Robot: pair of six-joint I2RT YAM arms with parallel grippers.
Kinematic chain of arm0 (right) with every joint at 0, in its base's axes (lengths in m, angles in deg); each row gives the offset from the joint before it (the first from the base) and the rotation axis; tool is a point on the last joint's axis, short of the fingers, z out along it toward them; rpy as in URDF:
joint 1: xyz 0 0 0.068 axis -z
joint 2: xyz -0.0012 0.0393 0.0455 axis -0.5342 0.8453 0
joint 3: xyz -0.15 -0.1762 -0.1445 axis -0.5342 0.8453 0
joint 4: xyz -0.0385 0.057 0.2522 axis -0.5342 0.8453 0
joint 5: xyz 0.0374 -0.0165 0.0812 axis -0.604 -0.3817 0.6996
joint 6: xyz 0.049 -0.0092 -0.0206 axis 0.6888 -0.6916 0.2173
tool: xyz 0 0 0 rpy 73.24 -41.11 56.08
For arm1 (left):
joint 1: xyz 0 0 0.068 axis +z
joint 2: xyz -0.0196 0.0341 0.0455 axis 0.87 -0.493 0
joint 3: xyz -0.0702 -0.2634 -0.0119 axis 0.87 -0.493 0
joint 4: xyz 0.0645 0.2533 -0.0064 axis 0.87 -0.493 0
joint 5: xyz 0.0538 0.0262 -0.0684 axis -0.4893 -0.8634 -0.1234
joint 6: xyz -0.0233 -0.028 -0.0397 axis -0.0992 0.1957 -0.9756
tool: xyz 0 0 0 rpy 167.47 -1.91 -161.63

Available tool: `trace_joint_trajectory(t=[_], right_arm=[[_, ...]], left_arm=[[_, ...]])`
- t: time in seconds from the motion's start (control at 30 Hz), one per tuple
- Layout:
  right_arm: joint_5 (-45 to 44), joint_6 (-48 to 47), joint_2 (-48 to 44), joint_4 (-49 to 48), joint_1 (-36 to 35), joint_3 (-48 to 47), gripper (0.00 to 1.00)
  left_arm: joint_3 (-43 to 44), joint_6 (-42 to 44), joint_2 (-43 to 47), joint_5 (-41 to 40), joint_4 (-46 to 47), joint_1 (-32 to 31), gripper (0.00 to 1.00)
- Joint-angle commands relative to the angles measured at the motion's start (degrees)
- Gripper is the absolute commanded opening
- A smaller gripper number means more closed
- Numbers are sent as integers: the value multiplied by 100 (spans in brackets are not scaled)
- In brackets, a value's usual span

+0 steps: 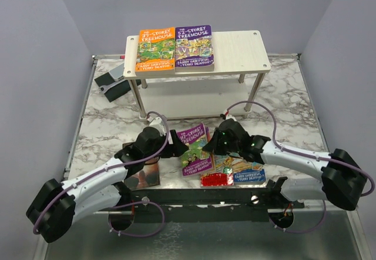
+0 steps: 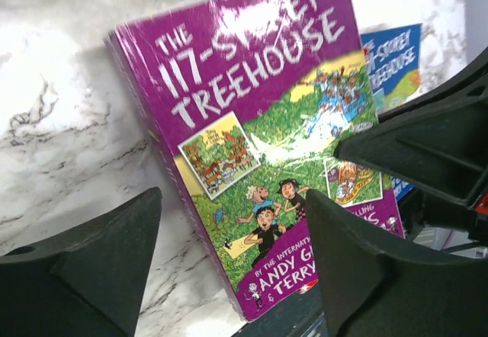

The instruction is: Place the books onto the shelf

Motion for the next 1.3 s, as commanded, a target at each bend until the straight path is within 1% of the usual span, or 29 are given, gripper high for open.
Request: trace_joint_trajectory(t=[0.0, 0.2, 0.33, 0.5, 0.67, 0.83, 1.0, 1.27], right_arm=[[74, 130, -632, 422, -41, 80, 1], [138, 119, -1419, 976, -41, -104, 1], [143, 43, -1901, 1438, -41, -367, 1], [169, -98, -2400, 1930, -41, -825, 1], [169, -286, -2808, 2474, -41, -1413, 1], [78, -440, -2926, 2996, -41, -2232, 1], [-75, -631, -2785, 3272, -43, -3152, 1], [-200, -667, -2204, 3205, -41, -4348, 1]], left_arm=[[331, -2, 455, -84, -523, -29, 80], [721, 27, 932, -130, -1137, -28, 86], [1072, 218, 1127, -292, -1507, -23, 87], [1560, 619, 1213, -617, -2046, -17, 88], [2131, 1042, 1308, -1185, -2597, -16, 89], [2539, 1431, 1401, -1596, -2963, -16, 91], [2683, 1635, 1571, -1823, -3121, -16, 92], [2677, 1866, 1668, -1665, -3192, -16, 92]])
